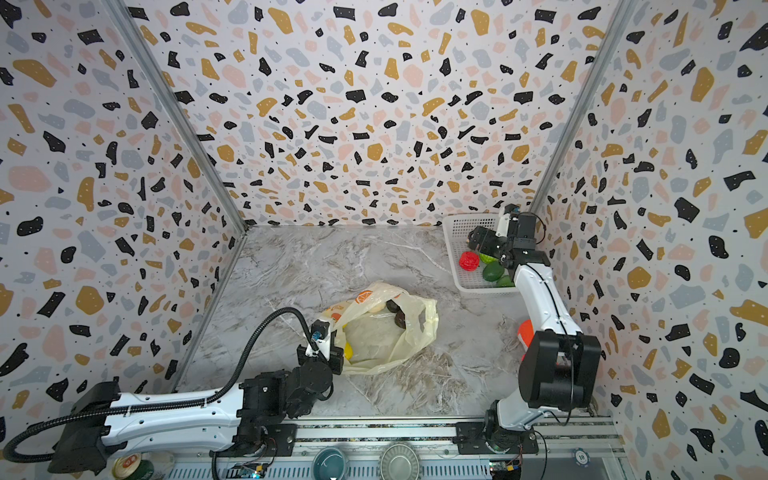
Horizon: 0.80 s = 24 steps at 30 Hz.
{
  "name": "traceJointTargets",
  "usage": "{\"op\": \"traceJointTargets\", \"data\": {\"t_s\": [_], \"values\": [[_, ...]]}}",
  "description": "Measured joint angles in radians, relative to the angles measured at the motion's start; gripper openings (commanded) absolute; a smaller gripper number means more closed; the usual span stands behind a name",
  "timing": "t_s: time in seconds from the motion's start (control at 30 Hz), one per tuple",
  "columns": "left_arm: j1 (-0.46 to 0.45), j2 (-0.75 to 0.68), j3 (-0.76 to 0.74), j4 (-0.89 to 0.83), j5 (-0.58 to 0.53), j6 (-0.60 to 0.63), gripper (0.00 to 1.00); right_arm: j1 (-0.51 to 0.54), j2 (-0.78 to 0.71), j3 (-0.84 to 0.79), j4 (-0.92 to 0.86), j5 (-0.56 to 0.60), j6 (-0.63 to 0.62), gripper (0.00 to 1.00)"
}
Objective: Untie the knot of the plastic bag and take out the fruit
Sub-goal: 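Move the empty right gripper back into the bag opening toward the yellow fruits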
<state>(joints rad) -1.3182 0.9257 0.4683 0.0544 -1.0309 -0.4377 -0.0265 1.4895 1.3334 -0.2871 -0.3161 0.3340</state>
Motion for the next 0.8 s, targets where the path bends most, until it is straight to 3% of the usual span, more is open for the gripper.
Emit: {"op": "traceJointTargets", "data": {"t_s": [0.33,0.6,0.8], "values": [[0.0,-0.011,0.0,0.0,-0.004,0.0,0.0,0.354,-0.241,-0.001,-0.154,-0.092,-0.006,0.95],[0.0,-0.011,0.0,0.0,-0.007,0.0,0.0,0.635,-0.267,-0.017,-0.193,-0.072,0.033,0.95],[0.0,-0.011,0.0,0.0,-0.007,0.0,0.0,0.805,-0.269,-0.116,-0.188,-0.021,0.072,0.94]]}}
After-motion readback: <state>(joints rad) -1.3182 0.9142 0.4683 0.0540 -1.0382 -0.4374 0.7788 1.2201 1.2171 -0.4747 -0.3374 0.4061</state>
